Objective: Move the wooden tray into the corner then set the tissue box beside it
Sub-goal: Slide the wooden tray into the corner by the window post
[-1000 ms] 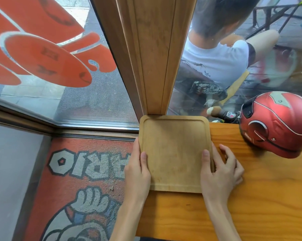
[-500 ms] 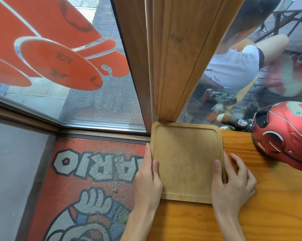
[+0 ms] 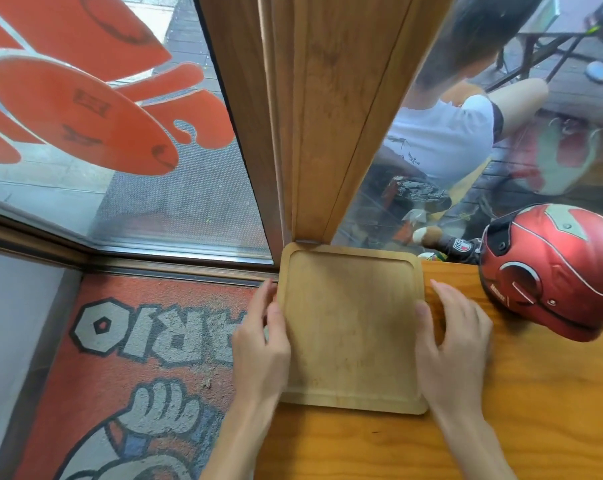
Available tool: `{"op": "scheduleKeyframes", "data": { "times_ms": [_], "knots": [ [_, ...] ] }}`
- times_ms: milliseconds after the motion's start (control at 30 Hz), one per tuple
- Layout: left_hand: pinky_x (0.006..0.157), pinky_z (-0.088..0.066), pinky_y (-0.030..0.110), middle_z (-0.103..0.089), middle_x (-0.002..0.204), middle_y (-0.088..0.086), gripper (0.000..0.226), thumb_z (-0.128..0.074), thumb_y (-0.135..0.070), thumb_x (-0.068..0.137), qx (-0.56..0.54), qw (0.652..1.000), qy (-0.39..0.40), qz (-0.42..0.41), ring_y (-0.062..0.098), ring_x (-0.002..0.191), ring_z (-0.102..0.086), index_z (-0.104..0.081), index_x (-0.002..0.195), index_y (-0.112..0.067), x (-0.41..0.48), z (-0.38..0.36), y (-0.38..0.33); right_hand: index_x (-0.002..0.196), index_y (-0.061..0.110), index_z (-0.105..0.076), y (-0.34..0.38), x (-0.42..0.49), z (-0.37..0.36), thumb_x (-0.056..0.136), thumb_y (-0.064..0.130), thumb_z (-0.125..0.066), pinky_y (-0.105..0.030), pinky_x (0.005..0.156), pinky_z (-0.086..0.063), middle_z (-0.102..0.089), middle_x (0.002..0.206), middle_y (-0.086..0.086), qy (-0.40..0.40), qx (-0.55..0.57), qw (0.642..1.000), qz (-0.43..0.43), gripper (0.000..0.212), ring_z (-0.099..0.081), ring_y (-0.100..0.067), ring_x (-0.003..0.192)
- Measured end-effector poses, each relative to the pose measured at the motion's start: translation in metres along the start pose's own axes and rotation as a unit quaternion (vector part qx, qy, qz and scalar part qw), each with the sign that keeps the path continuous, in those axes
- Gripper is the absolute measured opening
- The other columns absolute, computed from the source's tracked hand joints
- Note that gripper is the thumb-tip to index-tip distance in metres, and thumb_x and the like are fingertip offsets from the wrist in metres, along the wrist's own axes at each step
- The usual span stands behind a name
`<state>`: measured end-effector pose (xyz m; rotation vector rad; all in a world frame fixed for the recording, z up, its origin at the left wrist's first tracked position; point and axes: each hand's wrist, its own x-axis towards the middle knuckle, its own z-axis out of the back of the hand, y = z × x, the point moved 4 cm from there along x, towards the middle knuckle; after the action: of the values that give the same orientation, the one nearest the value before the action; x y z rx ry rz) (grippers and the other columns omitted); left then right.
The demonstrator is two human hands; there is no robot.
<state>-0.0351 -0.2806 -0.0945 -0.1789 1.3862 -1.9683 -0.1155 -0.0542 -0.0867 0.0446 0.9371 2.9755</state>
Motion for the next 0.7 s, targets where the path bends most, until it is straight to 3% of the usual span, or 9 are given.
{"op": "scheduleKeyframes", "data": {
  "times_ms": [67,133,233,333,433,700],
  "knots": [
    [0.102,-0.041,0.020,-0.059,0.132,-0.016,0.041,-0.043,-0.029,0.102,-0.009,1.000,0.013,0.001,0.000,0.122,-0.054,-0.053,0.141,-0.023,0.026,-0.003,-0.005,0.131,0.016,-0.061,0.003,0.033,-0.003,0.099,0.041,-0.043,-0.042,0.104,-0.036,-0.065,0.132,-0.003,0.026,0.002,0.998,0.052,0.045,-0.053,-0.026,0.126],
    [0.100,-0.044,0.024,-0.065,0.128,-0.009,0.035,-0.044,-0.026,0.104,-0.036,0.998,0.050,0.013,0.001,0.117,-0.057,-0.058,0.136,-0.021,0.055,-0.009,-0.008,0.123,0.017,-0.066,0.006,0.063,-0.012,0.098,0.041,-0.043,-0.043,0.102,-0.040,-0.070,0.124,-0.002,0.066,0.006,0.994,0.091,0.042,-0.059,-0.025,0.120],
    [0.078,-0.047,0.012,-0.068,0.099,-0.011,0.022,-0.048,-0.020,0.104,-0.081,0.994,0.074,0.018,-0.015,0.083,-0.060,-0.065,0.117,-0.016,0.076,-0.018,-0.009,0.109,0.022,-0.071,0.003,0.084,-0.024,0.096,0.044,-0.047,-0.032,0.094,-0.034,-0.074,0.109,0.002,0.105,-0.003,0.986,0.128,0.036,-0.065,-0.021,0.106],
    [0.066,-0.044,0.006,-0.064,0.086,-0.008,0.017,-0.049,-0.019,0.104,-0.120,0.991,0.055,0.021,-0.013,0.068,-0.057,-0.064,0.105,-0.014,0.075,-0.022,-0.005,0.102,0.024,-0.070,-0.003,0.088,-0.029,0.094,0.045,-0.052,-0.022,0.085,-0.022,-0.073,0.102,0.005,0.109,-0.021,0.984,0.137,0.029,-0.063,-0.019,0.099],
    [0.062,-0.043,0.004,-0.063,0.081,-0.006,0.018,-0.051,-0.019,0.103,-0.130,0.991,0.023,0.025,-0.013,0.063,-0.056,-0.065,0.104,-0.008,0.072,-0.023,-0.008,0.101,0.022,-0.070,-0.004,0.089,-0.031,0.094,0.046,-0.049,-0.023,0.085,-0.023,-0.073,0.101,0.004,0.110,-0.014,0.984,0.139,0.032,-0.063,-0.020,0.097],
    [0.066,-0.042,0.005,-0.062,0.086,-0.007,0.013,-0.052,-0.019,0.102,-0.121,0.992,0.021,0.015,-0.015,0.067,-0.054,-0.064,0.098,-0.014,0.073,-0.024,-0.008,0.096,0.019,-0.069,-0.003,0.088,-0.033,0.094,0.043,-0.048,-0.032,0.086,-0.032,-0.074,0.095,0.002,0.072,0.001,0.987,0.140,0.032,-0.064,-0.023,0.092]
  ]
}}
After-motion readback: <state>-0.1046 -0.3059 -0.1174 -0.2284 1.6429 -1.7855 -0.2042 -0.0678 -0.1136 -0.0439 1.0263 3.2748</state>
